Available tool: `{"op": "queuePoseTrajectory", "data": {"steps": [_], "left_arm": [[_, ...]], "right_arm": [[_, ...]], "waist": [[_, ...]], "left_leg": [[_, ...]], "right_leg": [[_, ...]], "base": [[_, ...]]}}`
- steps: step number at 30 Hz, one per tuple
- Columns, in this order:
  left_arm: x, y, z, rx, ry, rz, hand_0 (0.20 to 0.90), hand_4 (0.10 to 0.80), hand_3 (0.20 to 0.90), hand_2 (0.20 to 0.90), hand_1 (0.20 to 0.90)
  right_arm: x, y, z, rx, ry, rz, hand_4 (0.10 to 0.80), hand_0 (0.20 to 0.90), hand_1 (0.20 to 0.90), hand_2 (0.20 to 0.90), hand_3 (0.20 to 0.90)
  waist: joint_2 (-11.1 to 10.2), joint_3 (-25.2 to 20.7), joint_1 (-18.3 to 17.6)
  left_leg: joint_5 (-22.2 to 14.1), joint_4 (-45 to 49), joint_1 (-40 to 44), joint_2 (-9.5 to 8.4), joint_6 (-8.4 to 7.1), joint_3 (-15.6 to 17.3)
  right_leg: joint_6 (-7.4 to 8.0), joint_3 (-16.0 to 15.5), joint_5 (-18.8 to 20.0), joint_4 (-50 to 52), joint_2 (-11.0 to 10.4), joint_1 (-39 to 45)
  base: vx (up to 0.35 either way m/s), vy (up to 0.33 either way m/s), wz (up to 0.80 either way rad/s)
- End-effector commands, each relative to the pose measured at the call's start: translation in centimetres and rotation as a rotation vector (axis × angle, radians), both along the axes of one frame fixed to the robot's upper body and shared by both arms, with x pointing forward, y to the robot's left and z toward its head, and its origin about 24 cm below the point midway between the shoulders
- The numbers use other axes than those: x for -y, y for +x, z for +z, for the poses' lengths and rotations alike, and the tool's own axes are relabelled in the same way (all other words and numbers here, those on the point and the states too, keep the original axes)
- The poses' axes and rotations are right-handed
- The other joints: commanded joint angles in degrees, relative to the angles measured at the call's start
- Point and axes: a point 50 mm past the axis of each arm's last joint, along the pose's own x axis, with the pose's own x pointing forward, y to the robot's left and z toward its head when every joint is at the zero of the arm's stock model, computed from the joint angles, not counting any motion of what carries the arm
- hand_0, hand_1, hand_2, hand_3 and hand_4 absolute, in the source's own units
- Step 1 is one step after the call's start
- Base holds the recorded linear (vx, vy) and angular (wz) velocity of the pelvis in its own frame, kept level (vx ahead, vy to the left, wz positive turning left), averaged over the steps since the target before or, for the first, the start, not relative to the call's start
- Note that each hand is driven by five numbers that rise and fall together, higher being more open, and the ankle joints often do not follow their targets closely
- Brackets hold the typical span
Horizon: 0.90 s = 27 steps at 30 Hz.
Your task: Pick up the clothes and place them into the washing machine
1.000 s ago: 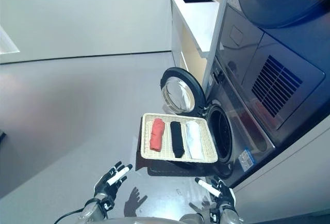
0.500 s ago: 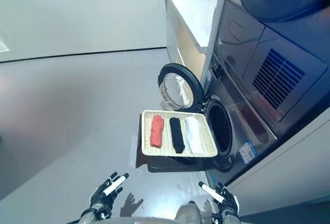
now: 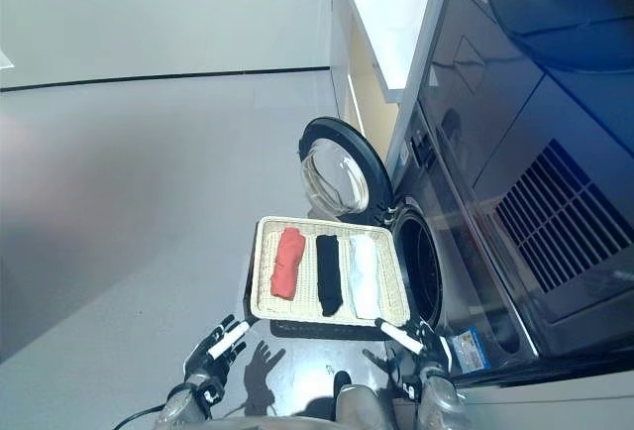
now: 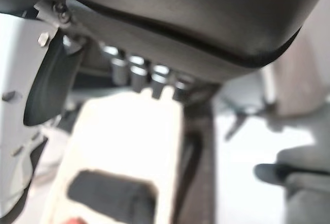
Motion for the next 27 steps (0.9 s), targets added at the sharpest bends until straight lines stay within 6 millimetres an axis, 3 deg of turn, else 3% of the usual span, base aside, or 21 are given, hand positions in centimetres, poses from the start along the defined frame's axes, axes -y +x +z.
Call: {"op": "queuePoseTrajectory", "data": {"steps": [1, 2, 4, 8, 10, 14, 19, 22, 24, 25, 26, 27], "left_arm": [[-0.2, 2.5, 2.0, 0.154, 0.025, -0.012, 0.900, 0.800, 0.900, 0.900, 0.900], [0.1, 2.8, 2.0, 0.155, 0.024, -0.028, 0.900, 0.800, 0.900, 0.900, 0.900], [0.3, 3.3, 2.2, 0.167, 0.020, -0.037, 0.900, 0.800, 0.900, 0.900, 0.900], [0.4, 3.8, 2.4, 0.174, 0.024, -0.032, 0.900, 0.800, 0.900, 0.900, 0.900], [0.5, 4.0, 2.5, 0.179, 0.025, -0.028, 0.900, 0.800, 0.900, 0.900, 0.900], [0.5, 3.5, 2.2, 0.161, 0.021, -0.020, 0.900, 0.800, 0.900, 0.900, 0.900], [0.3, 2.8, 2.0, 0.152, 0.016, 0.002, 0.900, 0.800, 0.900, 0.900, 0.900], [0.2, 2.4, 1.9, 0.148, 0.010, 0.014, 0.900, 0.800, 0.900, 0.900, 0.900], [0.0, 2.4, 2.0, 0.153, 0.007, 0.026, 0.900, 0.800, 0.900, 0.900, 0.900], [-0.1, 2.5, 2.0, 0.151, 0.018, 0.018, 0.900, 0.800, 0.900, 0.900, 0.900], [-0.1, 2.5, 2.0, 0.151, 0.018, 0.017, 0.900, 0.800, 0.900, 0.900, 0.900], [-0.3, 2.9, 2.3, 0.164, 0.022, 0.019, 0.900, 0.800, 0.900, 0.900, 0.900]], "right_arm": [[1.6, 0.1, 1.0, 0.084, -0.035, -0.070, 0.800, 0.900, 0.900, 0.900, 0.900], [2.0, 0.2, 1.0, 0.081, -0.043, -0.088, 0.800, 0.900, 0.900, 0.900, 0.900], [2.3, 0.3, 1.2, 0.088, -0.047, -0.110, 0.800, 0.900, 0.900, 0.900, 0.900], [2.8, 0.5, 1.3, 0.088, -0.066, -0.136, 0.800, 0.900, 0.900, 0.900, 0.900], [2.9, 0.9, 1.5, 0.101, -0.074, -0.134, 0.800, 0.900, 0.900, 0.900, 0.900], [2.8, 0.7, 1.4, 0.089, -0.088, -0.125, 0.800, 0.900, 0.900, 0.900, 0.900], [2.6, 0.2, 1.2, 0.075, -0.089, -0.107, 0.800, 0.900, 0.900, 0.900, 0.900], [2.4, -0.1, 1.0, 0.065, -0.078, -0.103, 0.800, 0.900, 0.900, 0.900, 0.900], [2.1, -0.1, 1.0, 0.069, -0.062, -0.108, 0.800, 0.900, 0.900, 0.900, 0.900], [2.2, -0.3, 1.0, 0.067, -0.063, -0.114, 0.800, 0.900, 0.900, 0.900, 0.900], [2.2, -0.3, 1.0, 0.067, -0.063, -0.114, 0.800, 0.900, 0.900, 0.900, 0.900], [1.9, 0.0, 0.9, 0.069, -0.051, -0.133, 0.800, 0.900, 0.900, 0.900, 0.900]], "waist": [[-1.2, 0.7, 0.1], [-1.9, 1.5, 0.6], [-2.2, 1.9, 1.2], [-3.6, 2.8, 3.5], [-3.5, 3.7, 4.6], [-2.1, 5.2, 7.4], [-0.9, 4.9, 9.1], [-0.6, 3.9, 9.4], [-0.8, 3.0, 9.3], [-1.3, 2.3, 9.4], [-1.4, 2.3, 9.4], [-2.1, 1.9, 9.2]], "left_leg": [[13.9, 12.7, 4.0, -1.39, 2.08, 1.5], [16.2, 18.1, 1.7, -2.06, 2.37, 3.3], [17.0, 18.4, -0.4, -1.50, 2.97, 6.1], [12.0, 12.7, -9.4, -1.53, 4.49, 9.3], [12.1, 6.6, -12.8, -1.52, 3.90, 9.6], [20.2, -5.8, -18.6, -1.29, 2.11, 7.7], [22.9, -8.7, -19.5, -0.73, 0.45, 7.4], [22.8, -6.7, -18.9, -0.77, 0.63, 10.1], [19.7, -3.1, -20.3, -1.74, 2.44, 11.7], [18.4, -1.5, -21.5, -3.46, 3.44, 11.0], [18.3, -1.3, -21.6, -3.57, 3.49, 11.0], [16.7, 0.4, -21.8, -4.57, 4.28, 12.0]], "right_leg": [[3.25, 4.4, 6.3, -4.9, -0.4, -0.5], [2.01, 5.1, 4.9, -4.6, -0.3, 2.5], [1.46, 5.4, 3.7, -4.6, -0.3, 4.9], [2.07, 7.0, 1.4, -5.5, -1.5, 9.0], [2.49, 8.2, 0.4, -5.7, -1.2, 10.9], [2.59, 11.4, -2.2, -6.2, 0.6, 16.1], [2.90, 15.6, -5.1, -7.6, 0.4, 21.8], [3.73, 16.6, -6.4, -8.9, -1.7, 25.0], [4.52, 17.2, -7.6, -8.6, -3.8, 26.4], [5.83, 16.9, -7.2, -7.0, -6.3, 25.8], [5.87, 16.8, -7.3, -7.0, -6.4, 25.7], [6.81, 17.3, -5.1, -5.7, -7.9, 25.4]], "base": [[0.145, -0.195, 0.08], [0.148, -0.167, -0.06], [0.165, -0.143, -0.14], [0.193, -0.042, 0.08], [0.197, 0.033, 0.01], [0.291, 0.056, -0.31], [0.270, 0.070, -0.59], [0.262, 0.150, -0.68], [0.256, 0.228, -0.58], [0.215, 0.210, -0.52], [0.223, 0.187, -0.34], [0.137, 0.079, -0.13]]}}
